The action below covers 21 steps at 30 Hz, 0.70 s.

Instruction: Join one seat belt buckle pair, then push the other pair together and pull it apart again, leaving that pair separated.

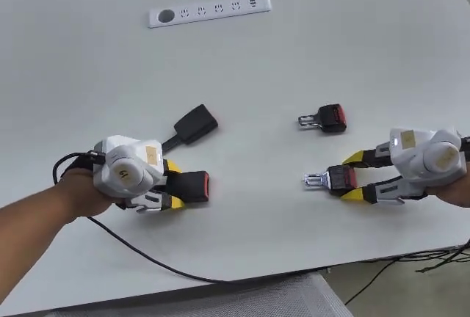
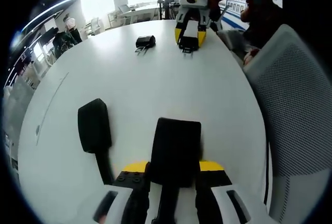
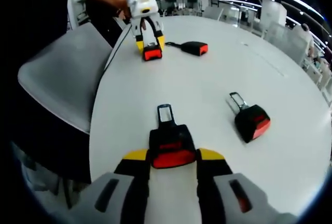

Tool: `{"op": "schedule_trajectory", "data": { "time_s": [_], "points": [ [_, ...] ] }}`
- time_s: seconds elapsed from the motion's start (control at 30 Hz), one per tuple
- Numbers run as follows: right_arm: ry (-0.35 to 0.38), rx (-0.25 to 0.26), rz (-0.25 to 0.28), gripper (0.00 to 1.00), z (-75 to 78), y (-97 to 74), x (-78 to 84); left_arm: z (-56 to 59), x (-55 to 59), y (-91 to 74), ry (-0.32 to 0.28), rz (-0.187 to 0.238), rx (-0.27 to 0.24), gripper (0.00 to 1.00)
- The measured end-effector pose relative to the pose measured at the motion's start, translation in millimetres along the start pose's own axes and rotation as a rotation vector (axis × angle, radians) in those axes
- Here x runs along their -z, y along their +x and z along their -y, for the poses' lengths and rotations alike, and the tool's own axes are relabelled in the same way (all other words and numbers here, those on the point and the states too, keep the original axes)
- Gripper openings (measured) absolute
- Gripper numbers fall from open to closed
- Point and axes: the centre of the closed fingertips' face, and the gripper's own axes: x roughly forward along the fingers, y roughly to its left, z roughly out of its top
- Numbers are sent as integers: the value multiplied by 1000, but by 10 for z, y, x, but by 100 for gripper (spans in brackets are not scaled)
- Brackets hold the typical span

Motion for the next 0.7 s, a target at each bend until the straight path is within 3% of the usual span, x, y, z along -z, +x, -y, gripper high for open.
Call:
{"op": "schedule_trajectory", "data": {
  "time_s": [0.27, 0.7],
  "points": [
    [25, 2, 58, 34, 32, 77, -92, -8, 2, 2, -1, -21, 5, 34],
    [30, -21, 157, 33, -58, 435, -506, -19, 16, 10, -15, -33, 9, 34]
  ]
}}
